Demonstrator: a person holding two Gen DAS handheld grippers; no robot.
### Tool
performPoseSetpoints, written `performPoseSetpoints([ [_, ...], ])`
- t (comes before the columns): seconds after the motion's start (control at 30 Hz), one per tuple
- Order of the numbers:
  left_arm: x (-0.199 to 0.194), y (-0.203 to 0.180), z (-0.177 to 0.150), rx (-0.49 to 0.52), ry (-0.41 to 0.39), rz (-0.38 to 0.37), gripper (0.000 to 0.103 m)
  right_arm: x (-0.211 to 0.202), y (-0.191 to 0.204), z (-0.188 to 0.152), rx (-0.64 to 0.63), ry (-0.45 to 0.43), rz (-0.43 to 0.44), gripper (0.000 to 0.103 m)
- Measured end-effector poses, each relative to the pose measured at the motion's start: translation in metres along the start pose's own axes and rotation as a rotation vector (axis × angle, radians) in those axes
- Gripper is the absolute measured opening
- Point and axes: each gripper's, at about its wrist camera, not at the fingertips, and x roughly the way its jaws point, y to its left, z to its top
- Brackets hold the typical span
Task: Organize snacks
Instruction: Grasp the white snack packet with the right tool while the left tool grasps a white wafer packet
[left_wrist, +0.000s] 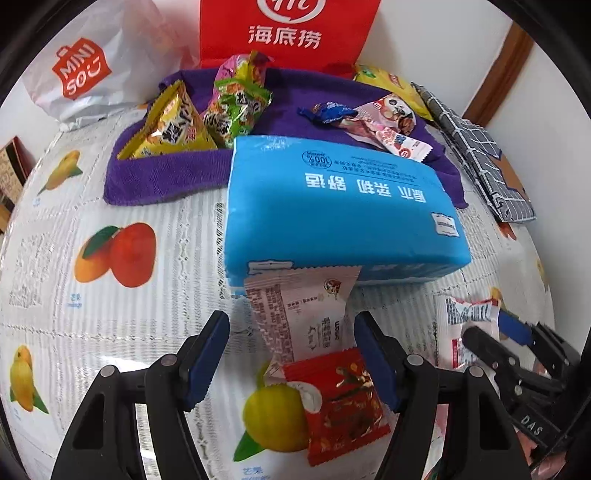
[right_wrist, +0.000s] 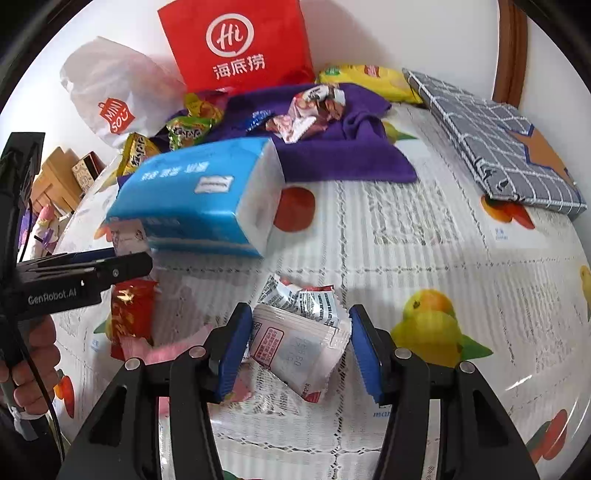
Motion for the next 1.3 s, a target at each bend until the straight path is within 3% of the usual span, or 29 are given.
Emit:
performPoseSetpoints([
  [0.1,0.006,0.0,0.0,-0.01,0.016,0.005,0.058,0.004,-0.002,-0.002,0.012,0.016,-0.006,0.067],
  [0.2,0.005,0.003,-0.001,-0.008,0.007,-0.006,0.041,0.012,-0.002,-0.006,0.01,0.037,-0.006,0.072],
  [0.3,0.002,0.007,-0.001,-0.015,0.012,-0.027,0.034,0.014,0.007,-0.008,-0.042,0.027,-0.047,0.071],
  [0.4,-0.006,0.012,-0.002,-0.014,-0.007,-0.035,0.033,0.012,0.011,-0.008,-0.043,0.019,-0.041,0.062],
  [0.5,-0.016,0.018,-0.004,-0.017,-0.03,-0.046,0.033,0.008,0.012,-0.008,-0.035,0.005,-0.043,0.058],
  [1.0,-0.064,0.027,0.004,0.0,-0.125,-0.051,0.033,-0.052,0.013,0.012,-0.007,-0.14,-0.054,0.056],
  [1.3,-0.083,0.026,0.018,0.021,-0.173,-0.065,0.033,-0.059,0.02,0.031,-0.011,-0.168,-0.058,0.055],
])
